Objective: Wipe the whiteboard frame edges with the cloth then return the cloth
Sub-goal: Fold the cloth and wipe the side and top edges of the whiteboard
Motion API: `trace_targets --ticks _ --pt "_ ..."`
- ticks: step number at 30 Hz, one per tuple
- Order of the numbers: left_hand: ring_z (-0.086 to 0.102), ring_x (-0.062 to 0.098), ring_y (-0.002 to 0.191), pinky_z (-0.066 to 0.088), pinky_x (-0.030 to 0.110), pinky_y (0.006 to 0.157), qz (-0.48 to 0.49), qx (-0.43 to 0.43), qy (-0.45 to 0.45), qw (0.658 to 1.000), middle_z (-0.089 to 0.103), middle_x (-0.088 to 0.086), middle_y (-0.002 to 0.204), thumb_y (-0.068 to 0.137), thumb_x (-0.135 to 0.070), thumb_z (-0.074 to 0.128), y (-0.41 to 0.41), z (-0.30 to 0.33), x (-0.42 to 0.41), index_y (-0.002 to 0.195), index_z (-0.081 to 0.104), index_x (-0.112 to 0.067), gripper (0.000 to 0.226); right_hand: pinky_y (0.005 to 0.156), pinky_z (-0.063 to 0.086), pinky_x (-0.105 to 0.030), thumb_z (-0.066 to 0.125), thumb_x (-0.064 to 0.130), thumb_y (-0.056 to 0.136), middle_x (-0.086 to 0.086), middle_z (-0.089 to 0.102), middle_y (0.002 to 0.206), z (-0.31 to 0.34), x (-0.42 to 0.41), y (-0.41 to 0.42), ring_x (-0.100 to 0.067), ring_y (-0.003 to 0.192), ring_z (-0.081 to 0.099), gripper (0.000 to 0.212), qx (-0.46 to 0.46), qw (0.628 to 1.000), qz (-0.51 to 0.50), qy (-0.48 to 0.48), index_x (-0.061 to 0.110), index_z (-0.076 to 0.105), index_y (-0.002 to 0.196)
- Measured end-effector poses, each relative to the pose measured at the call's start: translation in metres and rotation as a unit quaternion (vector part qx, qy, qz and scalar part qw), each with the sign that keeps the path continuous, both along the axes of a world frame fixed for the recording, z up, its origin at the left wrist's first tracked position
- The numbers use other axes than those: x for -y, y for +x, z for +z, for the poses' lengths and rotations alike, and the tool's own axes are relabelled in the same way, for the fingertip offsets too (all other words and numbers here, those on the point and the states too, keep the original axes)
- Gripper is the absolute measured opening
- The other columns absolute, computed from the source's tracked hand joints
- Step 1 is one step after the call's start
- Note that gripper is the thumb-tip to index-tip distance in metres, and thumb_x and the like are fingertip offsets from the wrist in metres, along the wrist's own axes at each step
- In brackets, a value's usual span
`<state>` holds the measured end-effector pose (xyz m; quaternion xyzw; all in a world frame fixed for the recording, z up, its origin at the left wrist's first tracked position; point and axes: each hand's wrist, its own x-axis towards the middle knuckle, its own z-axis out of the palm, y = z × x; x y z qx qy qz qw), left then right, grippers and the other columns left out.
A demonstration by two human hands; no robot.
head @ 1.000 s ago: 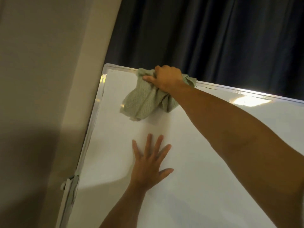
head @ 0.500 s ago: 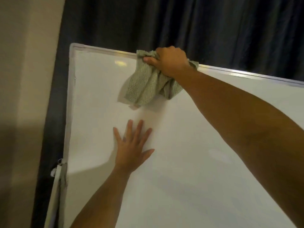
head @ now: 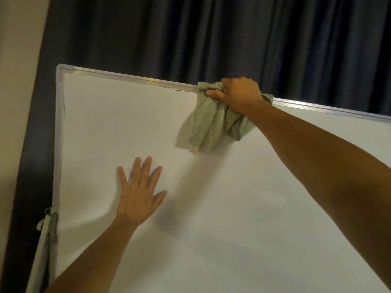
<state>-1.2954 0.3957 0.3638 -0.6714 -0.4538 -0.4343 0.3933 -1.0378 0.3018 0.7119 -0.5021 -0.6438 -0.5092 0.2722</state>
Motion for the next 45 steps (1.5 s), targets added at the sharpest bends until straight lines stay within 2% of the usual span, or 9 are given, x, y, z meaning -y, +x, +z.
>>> trace_targets --ticks 3,6,9,11,13,24,28,37,45 --pt "0.028 0.045 0.157 0.029 0.076 0.118 -0.118 -0.046 0.049 0.991 0.031 0.023 0.169 0.108 -0.053 0.033 0.038 0.013 0.027 0.157 0.045 -0.004 0.071 0.066 0.035 -0.036 0.036 0.086 0.083 -0.002 0.060 0.082 0.004 0.004 -0.002 -0.032 0.083 0.062 0.065 -0.003 0.999 0.001 -0.035 0.023 0.052 0.081" --pt "0.014 0.036 0.163 0.015 0.064 0.129 -0.237 -0.109 0.068 0.963 0.023 0.014 0.173 0.106 -0.050 0.047 0.108 0.025 0.065 0.161 0.042 -0.011 0.068 0.069 0.039 -0.037 0.035 0.086 0.083 -0.005 0.066 0.092 0.007 0.010 -0.016 -0.031 0.088 0.062 0.065 0.019 0.997 0.001 -0.073 0.024 0.054 0.088" --pt "0.012 0.036 0.164 0.011 0.065 0.130 -0.239 -0.147 0.092 0.955 0.018 0.010 0.177 0.106 -0.056 0.046 0.175 0.042 0.087 0.166 0.033 -0.026 0.068 0.077 0.046 -0.041 0.036 0.084 0.084 -0.006 0.067 0.107 0.008 0.019 -0.025 -0.032 0.098 0.063 0.069 0.051 0.994 0.001 -0.101 0.030 0.059 0.118" --pt "0.012 0.037 0.164 0.008 0.066 0.129 -0.218 -0.132 0.096 0.962 0.017 0.008 0.177 0.106 -0.063 0.042 0.203 0.055 0.093 0.166 0.028 -0.034 0.069 0.087 0.048 -0.045 0.032 0.082 0.087 -0.009 0.064 0.120 0.005 0.027 -0.021 -0.034 0.108 0.062 0.067 0.074 0.991 0.010 -0.113 0.045 0.042 0.143" --pt "0.011 0.037 0.164 0.008 0.068 0.129 -0.188 -0.112 0.081 0.972 0.018 0.008 0.177 0.105 -0.066 0.041 0.216 0.062 0.093 0.166 0.030 -0.036 0.068 0.092 0.049 -0.047 0.026 0.077 0.092 -0.009 0.059 0.124 0.003 0.034 -0.012 -0.034 0.109 0.061 0.061 0.091 0.988 0.025 -0.122 0.054 0.027 0.149" --pt "0.013 0.033 0.165 0.013 0.061 0.131 -0.173 -0.104 0.108 0.973 0.015 0.005 0.178 0.105 -0.058 0.049 0.218 0.054 0.060 0.163 0.037 -0.036 0.063 0.091 0.046 -0.042 0.029 0.066 0.100 -0.006 0.060 0.113 0.004 0.033 0.035 -0.030 0.106 0.060 0.049 0.071 0.987 0.030 -0.142 0.053 0.034 0.147" --pt "0.012 0.031 0.165 0.015 0.060 0.131 -0.185 -0.106 0.110 0.971 0.015 0.004 0.178 0.108 -0.059 0.041 0.217 0.053 0.051 0.164 0.033 -0.036 0.061 0.090 0.047 -0.041 0.030 0.065 0.100 -0.006 0.058 0.111 0.003 0.037 0.057 -0.031 0.105 0.060 0.050 0.061 0.990 0.020 -0.127 0.053 0.033 0.148" --pt "0.032 0.032 0.159 0.015 0.060 0.129 -0.161 -0.122 0.093 0.975 0.025 0.003 0.175 0.106 -0.061 0.041 0.217 0.057 0.057 0.161 0.039 -0.038 0.060 0.089 0.047 -0.043 0.028 0.068 0.099 -0.006 0.057 0.111 0.000 0.048 0.116 -0.032 0.103 0.061 0.050 0.052 0.991 0.014 -0.123 0.055 0.034 0.146" --pt "0.013 0.037 0.164 0.012 0.066 0.129 -0.081 -0.133 0.136 0.978 0.013 0.007 0.178 0.109 -0.064 0.030 0.227 0.049 0.048 0.168 0.020 -0.035 0.067 0.082 0.050 -0.043 0.028 0.064 0.100 -0.007 0.056 0.112 -0.006 0.074 0.220 -0.033 0.100 0.063 0.048 0.073 0.994 0.026 -0.078 0.053 0.033 0.147"
